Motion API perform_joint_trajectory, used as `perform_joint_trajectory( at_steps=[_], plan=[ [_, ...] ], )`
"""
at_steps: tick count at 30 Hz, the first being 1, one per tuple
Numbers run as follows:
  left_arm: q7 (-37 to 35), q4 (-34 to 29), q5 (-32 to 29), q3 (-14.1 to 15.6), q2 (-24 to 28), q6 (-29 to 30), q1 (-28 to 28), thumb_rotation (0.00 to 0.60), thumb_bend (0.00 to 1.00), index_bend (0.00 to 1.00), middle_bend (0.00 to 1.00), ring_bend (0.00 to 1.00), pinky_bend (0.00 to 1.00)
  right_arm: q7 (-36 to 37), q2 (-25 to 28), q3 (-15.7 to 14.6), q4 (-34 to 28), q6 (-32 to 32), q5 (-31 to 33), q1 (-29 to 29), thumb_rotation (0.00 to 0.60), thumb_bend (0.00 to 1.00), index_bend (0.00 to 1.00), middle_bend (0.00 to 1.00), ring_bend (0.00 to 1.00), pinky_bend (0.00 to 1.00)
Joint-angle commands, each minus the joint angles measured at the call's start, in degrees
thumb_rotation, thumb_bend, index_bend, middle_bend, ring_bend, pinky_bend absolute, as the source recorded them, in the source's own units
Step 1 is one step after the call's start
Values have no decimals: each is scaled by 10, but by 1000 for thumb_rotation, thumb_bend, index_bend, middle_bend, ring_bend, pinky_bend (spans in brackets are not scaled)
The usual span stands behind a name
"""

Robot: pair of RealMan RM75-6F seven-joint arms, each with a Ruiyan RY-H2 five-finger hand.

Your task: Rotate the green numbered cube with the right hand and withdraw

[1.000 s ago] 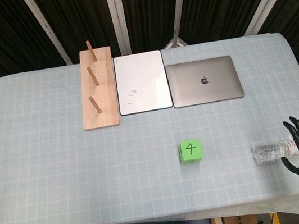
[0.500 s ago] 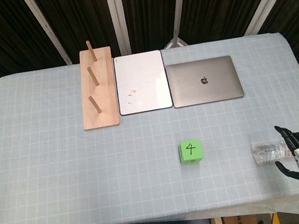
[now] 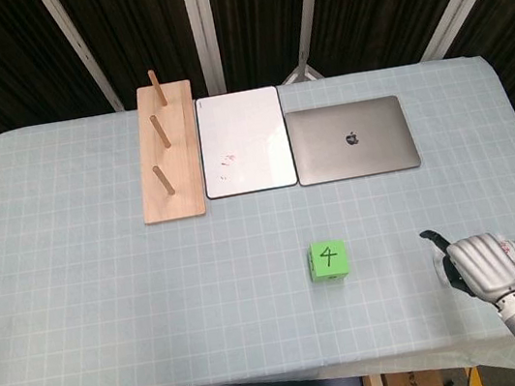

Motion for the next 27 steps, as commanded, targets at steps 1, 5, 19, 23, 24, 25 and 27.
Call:
perform_joint_trajectory(
  at_steps=[1, 5, 19, 23, 24, 25, 27],
  plan=[
    [-3, 1, 0, -1, 1, -1, 0, 600, 307, 112, 0, 0, 0, -121, 28, 14, -72, -103, 132, 80, 600, 806, 215, 836, 872, 763],
    [-12, 4, 3, -3, 2, 4, 1, 600, 307, 112, 0, 0, 0, -189, 14, 16, -93, -125, 224, 129, 600, 824, 215, 836, 872, 763],
    [-21, 11, 2, -5, 2, 3, 0, 600, 307, 112, 0, 0, 0, -333, -59, 1, -114, -88, 480, 283, 600, 837, 215, 840, 872, 763],
    [-21, 10, -1, -7, 2, 2, 0, 600, 307, 112, 0, 0, 0, -344, -71, 0, -121, -78, 519, 314, 600, 837, 215, 839, 872, 763],
    [-21, 10, -1, -7, 2, 2, 0, 600, 307, 112, 0, 0, 0, -345, -73, 0, -122, -77, 524, 319, 600, 837, 215, 839, 872, 763],
    [-21, 10, -2, -7, 2, 2, 0, 600, 307, 112, 0, 0, 0, -346, -76, 0, -123, -74, 532, 327, 600, 837, 215, 839, 872, 763],
    [-21, 10, -2, -7, 2, 1, 0, 600, 307, 112, 0, 0, 0, -347, -82, 0, -124, -72, 543, 338, 600, 837, 215, 839, 872, 763]
  ],
)
